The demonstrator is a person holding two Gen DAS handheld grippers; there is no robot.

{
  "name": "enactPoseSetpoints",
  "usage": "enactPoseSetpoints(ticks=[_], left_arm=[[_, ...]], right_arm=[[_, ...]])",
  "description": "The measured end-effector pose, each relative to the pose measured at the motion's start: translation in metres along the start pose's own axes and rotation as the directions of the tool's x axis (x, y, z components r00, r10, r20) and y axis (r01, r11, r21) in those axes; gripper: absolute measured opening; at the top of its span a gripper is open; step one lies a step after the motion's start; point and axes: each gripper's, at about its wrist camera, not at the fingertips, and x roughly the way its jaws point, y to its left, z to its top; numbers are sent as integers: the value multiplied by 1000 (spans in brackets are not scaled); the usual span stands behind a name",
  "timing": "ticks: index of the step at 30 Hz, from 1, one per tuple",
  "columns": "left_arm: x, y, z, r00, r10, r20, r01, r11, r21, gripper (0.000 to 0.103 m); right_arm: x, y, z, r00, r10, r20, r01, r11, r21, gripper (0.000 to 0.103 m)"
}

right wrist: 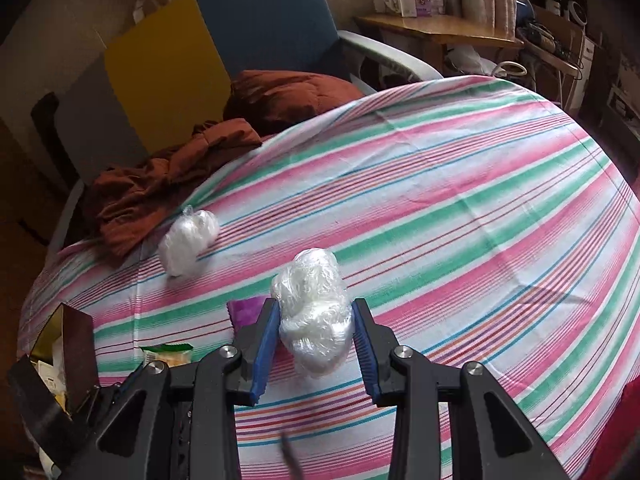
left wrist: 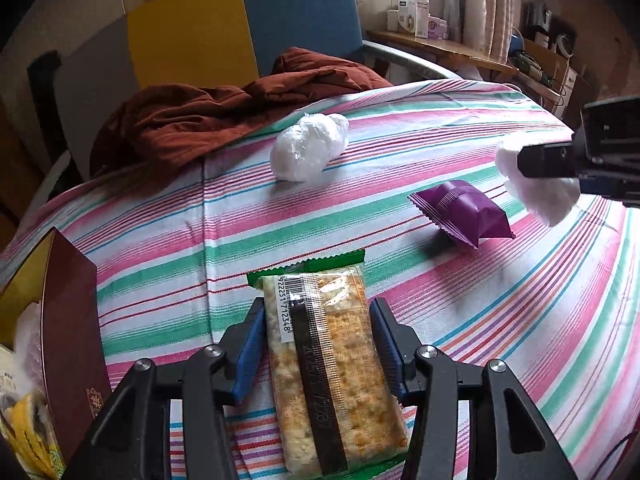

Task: Organize objects
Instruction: 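Carry the cracker bar with the left tool over the tray while the right tool carries the cotton bag there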

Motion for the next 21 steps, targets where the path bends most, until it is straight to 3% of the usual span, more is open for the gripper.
enactPoseSetpoints(ticks=[11, 21], left_arm=[[2, -4, 2, 1000, 8, 14, -9, 1000, 18, 48], [-19, -4, -2, 1000, -20, 12, 20, 1000, 23, 47]], right_arm=[[-2, 2, 0, 1000, 11, 14, -10, 1000, -12, 36], [-4, 7, -1, 999, 27, 28, -26, 999, -37, 36]])
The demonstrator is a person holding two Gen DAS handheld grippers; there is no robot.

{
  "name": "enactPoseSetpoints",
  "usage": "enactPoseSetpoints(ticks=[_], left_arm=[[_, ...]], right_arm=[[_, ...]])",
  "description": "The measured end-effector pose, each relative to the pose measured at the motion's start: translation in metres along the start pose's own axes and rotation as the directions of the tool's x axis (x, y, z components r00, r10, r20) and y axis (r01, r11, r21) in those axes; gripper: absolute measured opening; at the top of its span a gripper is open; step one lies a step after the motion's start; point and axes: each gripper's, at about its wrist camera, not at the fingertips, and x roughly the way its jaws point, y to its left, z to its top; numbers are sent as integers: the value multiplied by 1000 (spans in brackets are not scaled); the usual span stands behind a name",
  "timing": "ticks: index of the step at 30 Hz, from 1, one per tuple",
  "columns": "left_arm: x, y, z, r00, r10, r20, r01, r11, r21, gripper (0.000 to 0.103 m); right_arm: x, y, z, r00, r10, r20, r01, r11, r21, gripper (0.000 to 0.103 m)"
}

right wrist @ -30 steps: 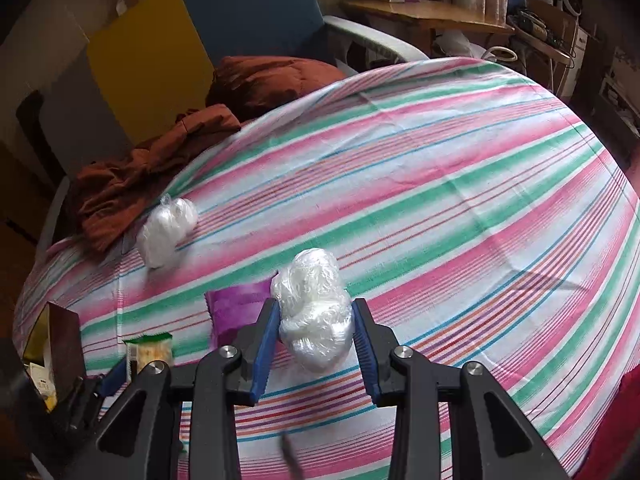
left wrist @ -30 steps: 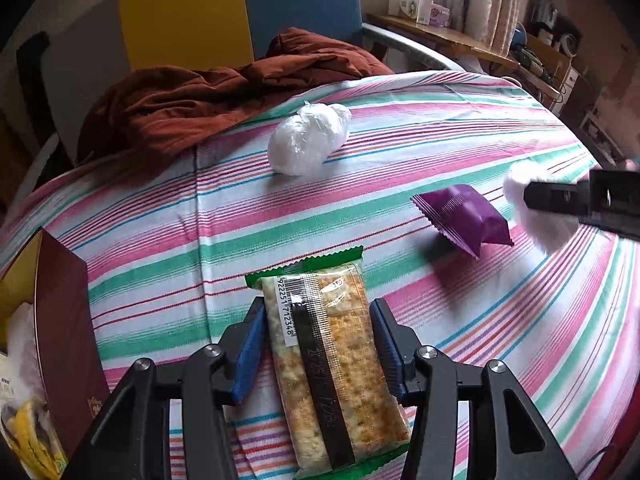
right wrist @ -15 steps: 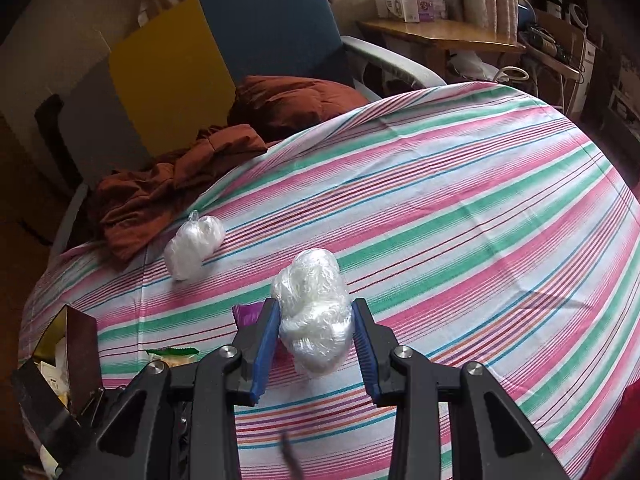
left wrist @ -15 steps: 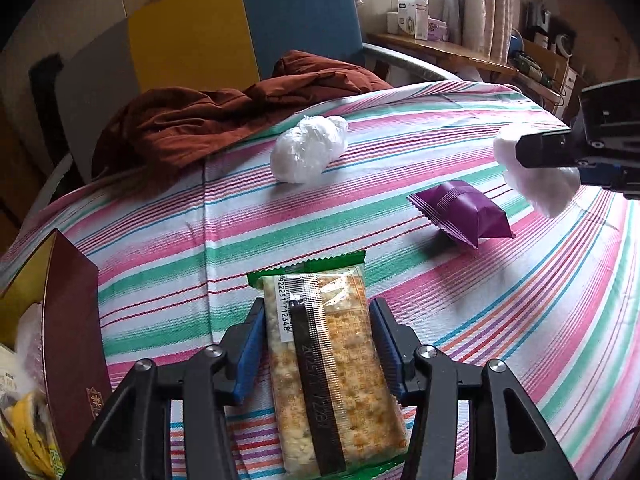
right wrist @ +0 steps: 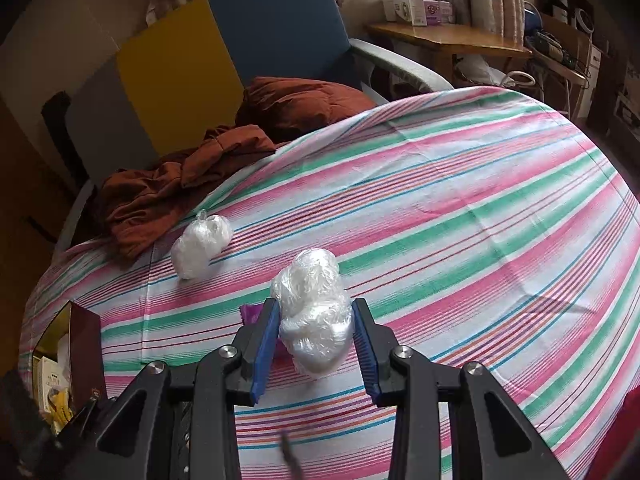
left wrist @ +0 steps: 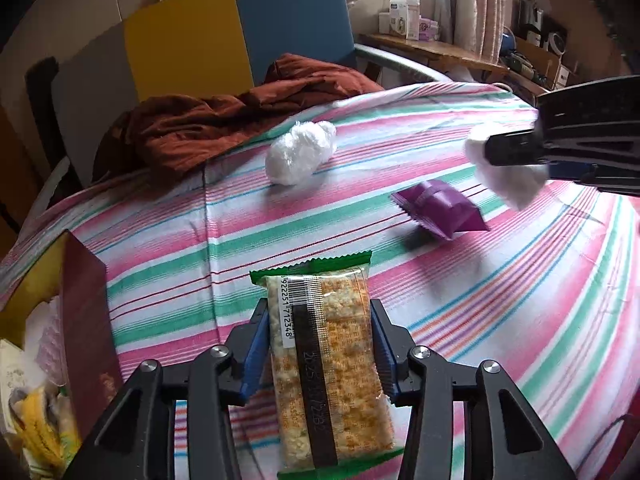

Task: Organize objects
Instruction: 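Carry the cracker bar with the left tool over the tray while the right tool carries the cotton bag there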

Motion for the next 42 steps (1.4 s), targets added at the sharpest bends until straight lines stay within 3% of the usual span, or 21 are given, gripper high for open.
enactPoseSetpoints(ticks=[16, 24, 42], left_arm=[[-112, 28, 2, 978, 9, 210, -6, 1000, -15, 47], [-144, 61, -17, 972, 51, 229, -33, 996, -82, 47], [-175, 123, -71, 968, 135, 211, -89, 973, -212, 47]], right_arm=[[-9, 19, -6, 997, 57, 43, -53, 995, -79, 36], [-15, 32, -12, 994, 85, 63, -75, 988, -136, 36], [-4, 37, -20, 999, -19, 36, 25, 988, -155, 36]])
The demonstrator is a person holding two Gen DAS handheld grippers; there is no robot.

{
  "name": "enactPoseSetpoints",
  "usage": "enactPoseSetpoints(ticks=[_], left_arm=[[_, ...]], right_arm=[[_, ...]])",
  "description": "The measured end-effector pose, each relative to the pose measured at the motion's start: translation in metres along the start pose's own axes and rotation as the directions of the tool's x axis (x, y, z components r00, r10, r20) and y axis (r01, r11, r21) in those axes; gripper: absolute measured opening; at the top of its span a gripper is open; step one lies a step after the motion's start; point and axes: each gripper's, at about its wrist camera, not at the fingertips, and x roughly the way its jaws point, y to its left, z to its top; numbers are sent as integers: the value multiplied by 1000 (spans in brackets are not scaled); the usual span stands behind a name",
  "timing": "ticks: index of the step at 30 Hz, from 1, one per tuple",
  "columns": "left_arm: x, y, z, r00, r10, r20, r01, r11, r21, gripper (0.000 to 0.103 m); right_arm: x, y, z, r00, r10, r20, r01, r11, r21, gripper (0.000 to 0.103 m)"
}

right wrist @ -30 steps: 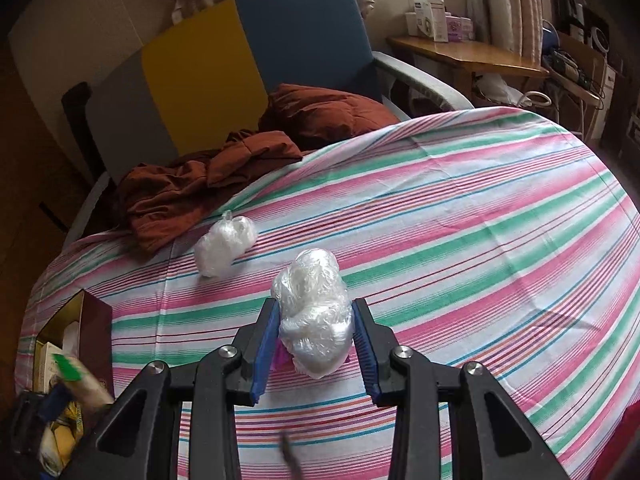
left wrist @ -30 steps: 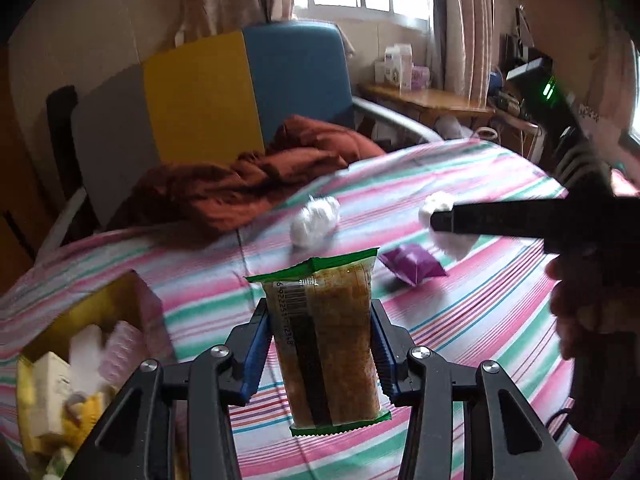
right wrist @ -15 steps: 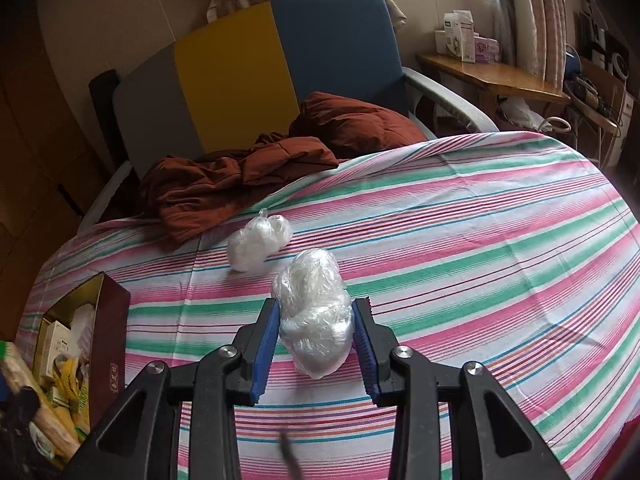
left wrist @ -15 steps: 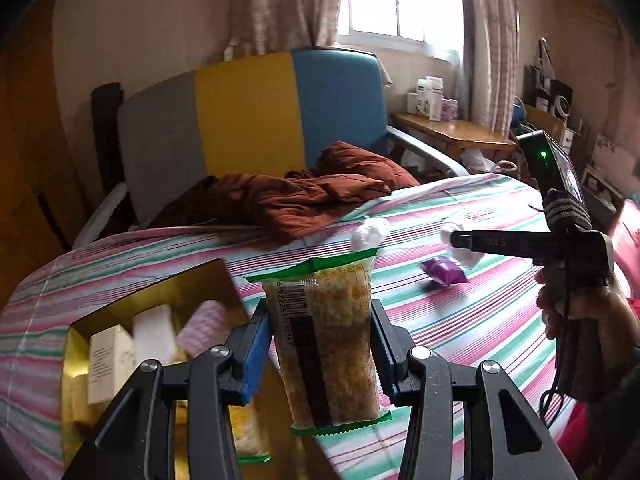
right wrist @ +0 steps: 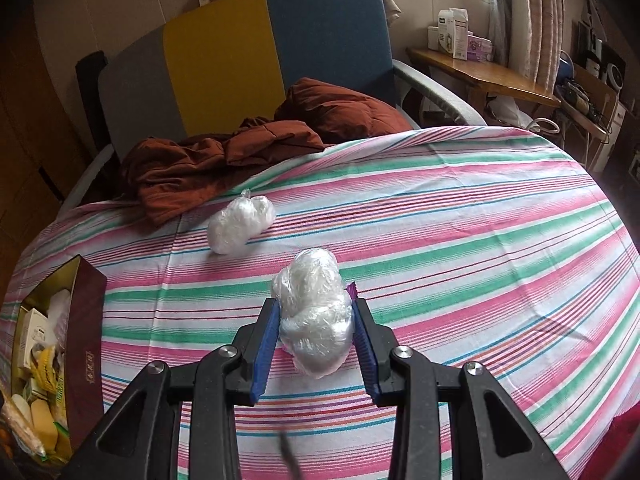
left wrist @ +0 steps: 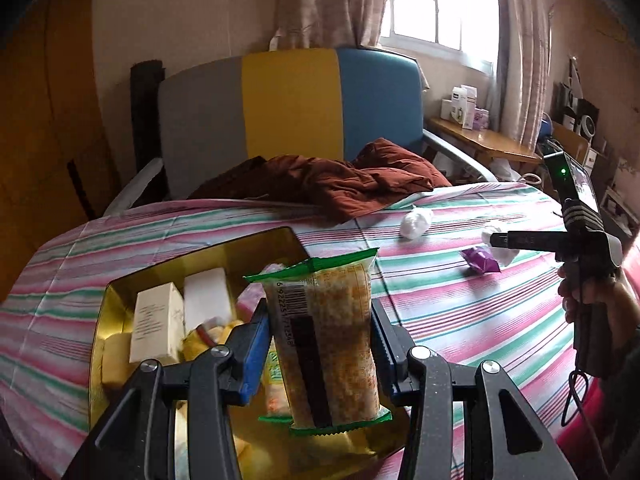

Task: Organize objects
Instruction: 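Carry the cracker bar with the left tool over the tray while the right tool carries the cotton bag there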

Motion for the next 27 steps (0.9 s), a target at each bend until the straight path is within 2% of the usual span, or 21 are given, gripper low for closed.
enactPoseSetpoints(ticks=[9, 15, 21, 27], left_arm=[[-8, 27, -13, 1000, 20, -10, -21, 999, -46, 47], [-13, 44, -17, 1000, 26, -9, -27, 997, -75, 47], [-15, 59, -22, 1000, 28, -11, -29, 994, -106, 47], [-17, 70, -27, 1000, 29, -10, -31, 991, -129, 47]], right_arm=[[-6, 8, -4, 1000, 1, 13, -1, 1000, -12, 36], [-17, 30, -11, 999, 22, 25, -21, 998, -52, 36], [-38, 60, -25, 995, 96, 37, -92, 992, -85, 36], [-54, 95, -46, 980, 197, 23, -194, 976, -99, 36]])
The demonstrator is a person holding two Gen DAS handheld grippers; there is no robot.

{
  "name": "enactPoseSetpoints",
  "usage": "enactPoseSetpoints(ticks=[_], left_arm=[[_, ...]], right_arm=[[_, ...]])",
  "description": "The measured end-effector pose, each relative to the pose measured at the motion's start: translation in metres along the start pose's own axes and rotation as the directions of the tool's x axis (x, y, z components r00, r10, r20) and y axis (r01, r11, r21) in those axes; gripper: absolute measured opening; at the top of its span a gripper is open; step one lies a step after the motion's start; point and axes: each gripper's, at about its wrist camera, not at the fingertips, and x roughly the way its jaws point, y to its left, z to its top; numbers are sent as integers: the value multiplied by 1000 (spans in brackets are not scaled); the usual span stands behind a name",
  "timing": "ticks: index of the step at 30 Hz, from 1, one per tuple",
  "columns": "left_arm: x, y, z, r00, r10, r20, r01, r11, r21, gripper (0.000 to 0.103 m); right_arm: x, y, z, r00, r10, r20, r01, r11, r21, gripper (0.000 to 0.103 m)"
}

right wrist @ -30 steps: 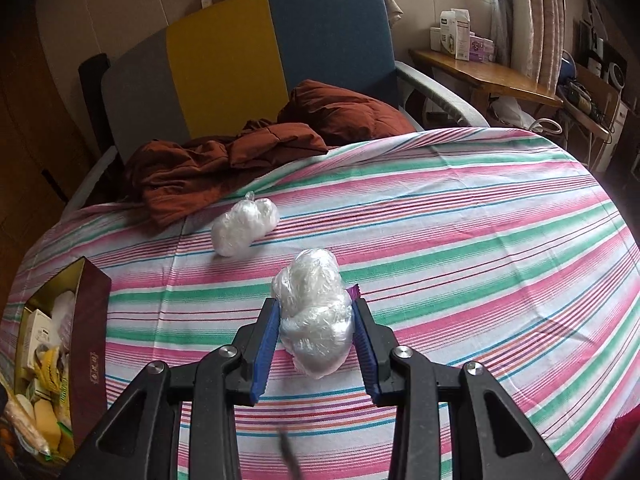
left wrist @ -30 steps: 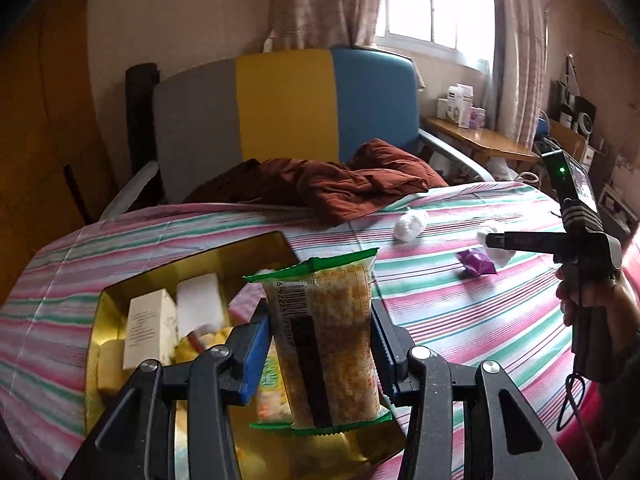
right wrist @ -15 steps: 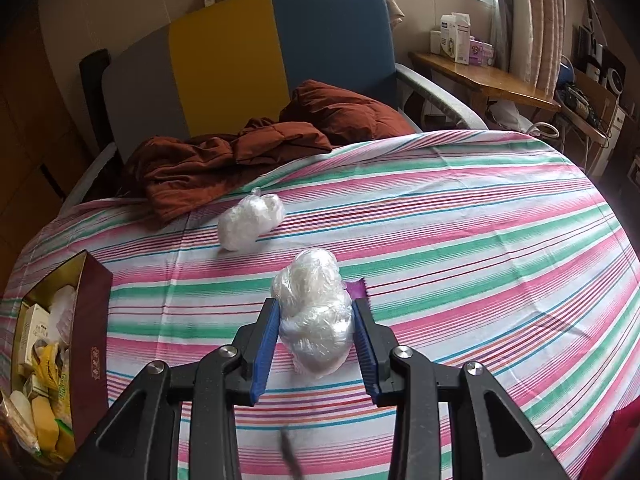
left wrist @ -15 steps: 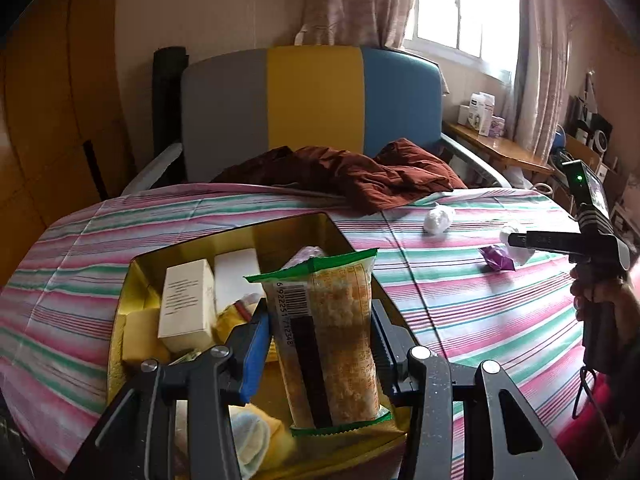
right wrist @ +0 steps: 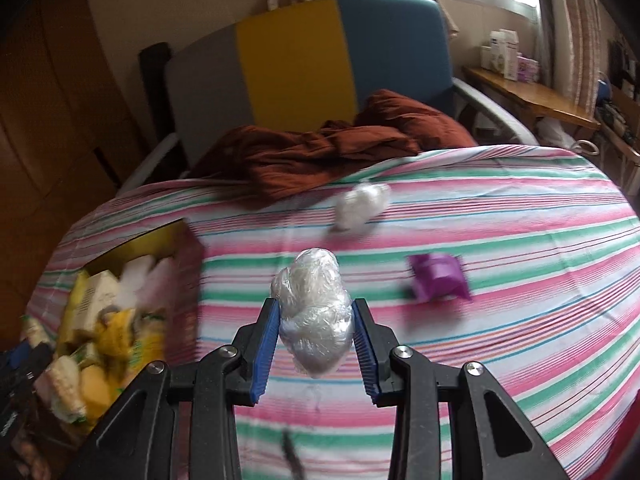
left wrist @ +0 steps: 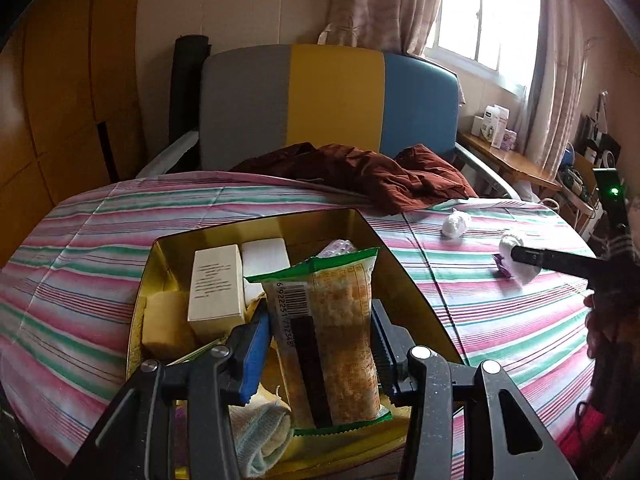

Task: Organize objects
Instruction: 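Carry the cracker bar with the left tool over the tray while the right tool carries the cotton bag there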

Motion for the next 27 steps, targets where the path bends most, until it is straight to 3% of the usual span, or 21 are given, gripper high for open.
enactPoseSetpoints(ticks=[13, 27], left_arm=[[-8, 15, -4, 1000, 13, 10, -13, 1000, -28, 47], [-20, 28, -8, 999, 28, 32, -26, 999, -40, 47]], right_arm=[[-11, 81, -33, 983, 182, -39, -184, 979, -83, 36], [-11, 129, -56, 963, 249, -106, -264, 949, -174, 36]])
